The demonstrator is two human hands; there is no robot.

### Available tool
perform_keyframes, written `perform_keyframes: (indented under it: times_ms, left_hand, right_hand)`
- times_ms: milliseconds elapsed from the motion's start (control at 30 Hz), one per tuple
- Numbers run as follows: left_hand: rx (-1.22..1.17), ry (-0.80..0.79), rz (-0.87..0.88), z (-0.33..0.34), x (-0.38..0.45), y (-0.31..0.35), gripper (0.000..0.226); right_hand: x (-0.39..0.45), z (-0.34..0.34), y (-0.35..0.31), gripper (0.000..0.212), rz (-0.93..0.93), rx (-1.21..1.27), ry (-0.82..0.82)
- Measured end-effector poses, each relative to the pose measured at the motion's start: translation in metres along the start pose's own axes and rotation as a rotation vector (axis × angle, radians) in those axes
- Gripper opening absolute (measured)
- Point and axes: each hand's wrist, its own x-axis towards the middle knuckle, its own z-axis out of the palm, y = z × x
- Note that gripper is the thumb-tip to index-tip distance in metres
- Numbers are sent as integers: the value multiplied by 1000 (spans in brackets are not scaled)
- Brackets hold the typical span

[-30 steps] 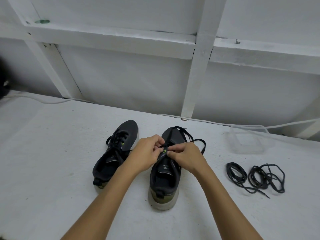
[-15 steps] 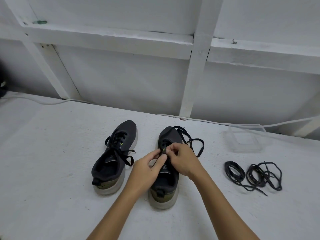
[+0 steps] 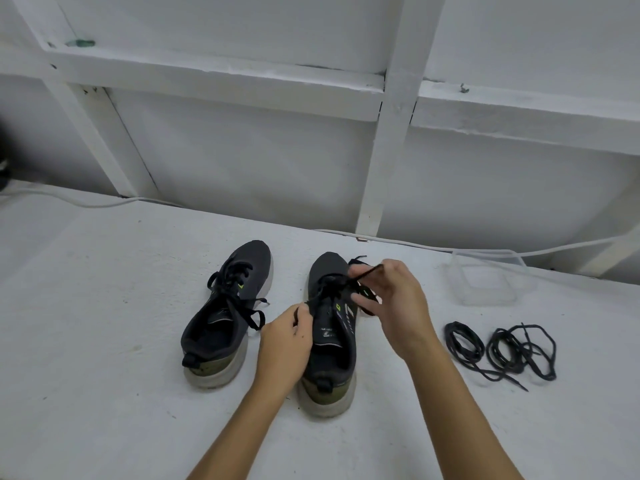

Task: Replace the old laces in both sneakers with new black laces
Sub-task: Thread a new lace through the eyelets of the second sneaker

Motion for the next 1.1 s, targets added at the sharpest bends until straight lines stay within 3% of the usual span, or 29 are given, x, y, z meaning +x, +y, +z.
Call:
perform_keyframes:
  times_ms: [67,100,200,267,433,533,633,767,833,1000,1100]
  left_hand:
    - [-69,-41,-23,-1,0,3,30]
    - [-84,-46,-27,-1,-1,5,27]
    - [-97,-29,-36,3,-3,11,26]
    - [-102,1,-66,5,-2,11,31]
    - [19,13,-74,6,0,6,41]
    - [22,12,-63,7,1,7,42]
    - [20,10,-78,6,0,6,40]
    - [18,12,-75,6,-2,12,46]
    - [39,11,-90,5,-2,12,47]
    - [68,-16,-128,4,-1,12,53]
    - [44,6,-23,5,0,8,37]
  right_hand:
    - [-2,1,1,25,58,66,-34]
    - [-2,1,5,27,62,-66,-39]
    - [0,2,20,24,-44,-825,-58]
    - [2,7,21,21,-102,-1034,-121]
    - [5,16,6,22,-22,-1098,-229]
    - [5,13,-1,18,-12,-1127,-196]
    - [2,15,-1,38,50,-1172,-187]
    - [8,19,-7,26,70,-1270,-188]
    - [8,21,-12,30,47,-1194,-278]
    - [10,15,-38,25,-82,-523,-271]
    - [12,12,-33,33,25,-358,-245]
